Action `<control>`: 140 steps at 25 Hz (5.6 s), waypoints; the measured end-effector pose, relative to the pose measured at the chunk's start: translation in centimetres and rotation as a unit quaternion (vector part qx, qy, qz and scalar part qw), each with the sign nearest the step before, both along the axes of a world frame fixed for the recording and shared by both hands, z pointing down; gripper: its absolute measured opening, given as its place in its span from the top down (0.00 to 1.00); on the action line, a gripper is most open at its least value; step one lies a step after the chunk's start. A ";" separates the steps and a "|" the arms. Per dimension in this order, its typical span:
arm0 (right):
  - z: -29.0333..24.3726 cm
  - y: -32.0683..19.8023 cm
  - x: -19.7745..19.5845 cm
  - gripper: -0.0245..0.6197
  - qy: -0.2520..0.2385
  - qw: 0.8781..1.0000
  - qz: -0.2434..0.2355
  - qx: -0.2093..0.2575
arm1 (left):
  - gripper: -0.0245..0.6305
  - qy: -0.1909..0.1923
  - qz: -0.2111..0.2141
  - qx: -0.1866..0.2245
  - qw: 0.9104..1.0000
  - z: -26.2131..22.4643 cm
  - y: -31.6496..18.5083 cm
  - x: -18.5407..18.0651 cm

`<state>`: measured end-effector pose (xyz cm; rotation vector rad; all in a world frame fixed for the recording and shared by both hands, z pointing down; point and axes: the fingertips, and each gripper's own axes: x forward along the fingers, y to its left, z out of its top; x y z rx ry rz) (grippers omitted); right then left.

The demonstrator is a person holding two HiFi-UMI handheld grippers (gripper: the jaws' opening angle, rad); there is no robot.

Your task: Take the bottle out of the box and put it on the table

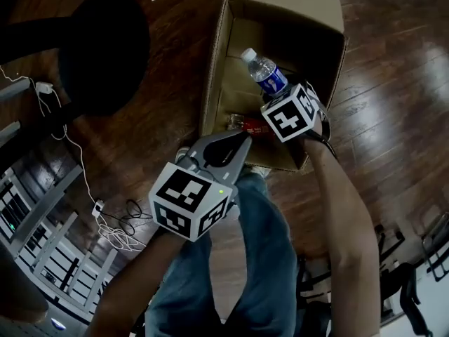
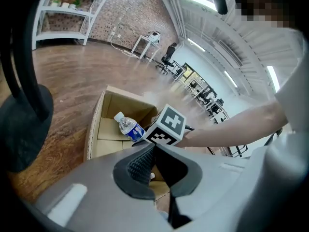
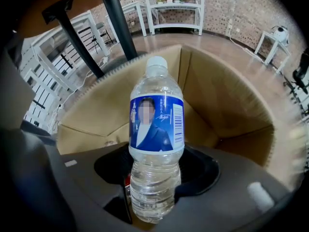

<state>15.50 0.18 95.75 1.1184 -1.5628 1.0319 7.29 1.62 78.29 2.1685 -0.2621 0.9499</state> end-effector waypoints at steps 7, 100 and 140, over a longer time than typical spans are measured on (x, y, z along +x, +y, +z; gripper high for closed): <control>-10.7 0.4 0.0 0.55 -0.034 0.997 0.062 0.034 | 0.96 0.002 -0.008 0.021 1.000 -7.9 -1.0 1.1; -67.4 -21.4 -46.1 0.47 -0.149 0.856 -0.111 0.483 | 0.96 0.137 -0.361 0.318 0.866 -55.9 -17.4 -40.4; -81.0 -9.1 -32.0 0.85 -0.152 0.828 -0.054 0.537 | 0.96 0.234 -0.338 0.336 0.847 -62.4 -10.6 -27.3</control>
